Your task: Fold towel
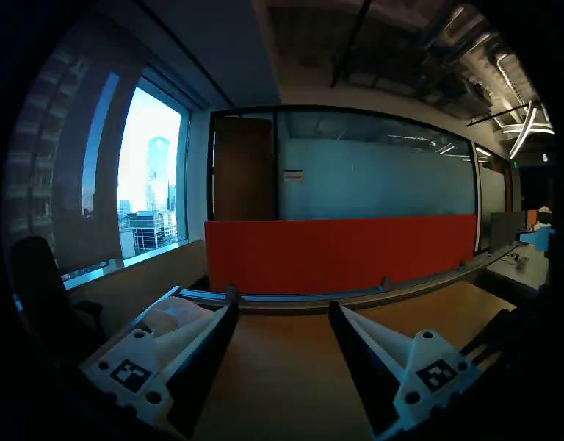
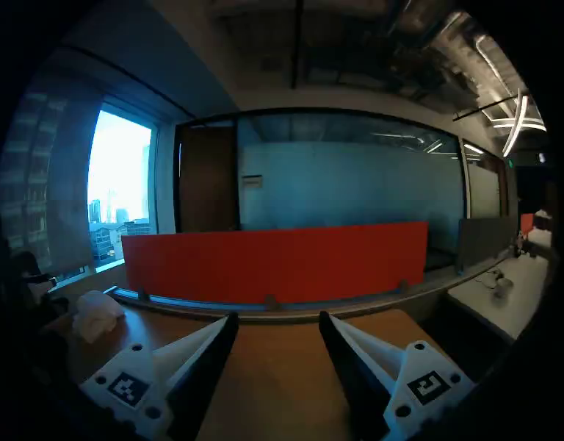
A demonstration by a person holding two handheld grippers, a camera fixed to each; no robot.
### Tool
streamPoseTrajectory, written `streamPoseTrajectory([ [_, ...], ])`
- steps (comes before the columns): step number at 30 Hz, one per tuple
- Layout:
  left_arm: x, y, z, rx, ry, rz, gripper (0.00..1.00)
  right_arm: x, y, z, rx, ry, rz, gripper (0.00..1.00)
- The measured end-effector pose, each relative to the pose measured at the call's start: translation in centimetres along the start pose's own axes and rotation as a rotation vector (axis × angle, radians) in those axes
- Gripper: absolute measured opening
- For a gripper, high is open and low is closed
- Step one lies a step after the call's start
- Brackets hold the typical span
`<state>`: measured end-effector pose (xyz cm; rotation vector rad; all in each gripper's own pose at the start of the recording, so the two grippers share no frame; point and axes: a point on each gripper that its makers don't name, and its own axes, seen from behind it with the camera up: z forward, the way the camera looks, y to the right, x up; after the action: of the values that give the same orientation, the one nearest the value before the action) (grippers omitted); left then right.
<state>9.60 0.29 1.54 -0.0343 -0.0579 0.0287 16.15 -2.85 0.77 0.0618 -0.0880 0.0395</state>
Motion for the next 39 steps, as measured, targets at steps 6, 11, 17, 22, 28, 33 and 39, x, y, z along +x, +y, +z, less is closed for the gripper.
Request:
streamPoseTrajectory([
  [6, -0.5, 0.9, -0.1, -0.005, 0.009, 0.039, 0.90, 0.7, -0.4, -0.1, -0.006, -0.003, -0.005, 0.85],
  [11, -1.7, 1.2, -0.1, -0.004, 0.014, 0.060, 0.90, 1.1, -0.9, -0.3, -0.015, -0.007, -0.018, 0.85],
  [17, -3.4, 1.0, -0.5, -0.004, 0.021, 0.066, 0.90, 1.8, -2.0, -0.6, -0.013, 0.000, -0.012, 0.85],
  [22, -5.1, 0.9, -0.8, -0.010, 0.026, 0.068, 0.90, 1.7, -2.6, -0.7, -0.017, 0.003, -0.007, 0.85],
  [28, -7.6, 0.9, -0.9, -0.019, 0.030, 0.079, 0.90, 1.2, -3.4, -1.0, -0.021, 0.018, -0.002, 0.85],
  [33, -9.7, 1.2, -0.9, -0.031, 0.035, 0.079, 0.90, 0.3, -3.8, -1.4, -0.021, 0.027, 0.001, 0.85],
  [39, -12.3, 1.3, -1.0, -0.036, 0.041, 0.074, 0.90, -1.1, -4.1, -1.8, -0.023, 0.032, 0.003, 0.85],
])
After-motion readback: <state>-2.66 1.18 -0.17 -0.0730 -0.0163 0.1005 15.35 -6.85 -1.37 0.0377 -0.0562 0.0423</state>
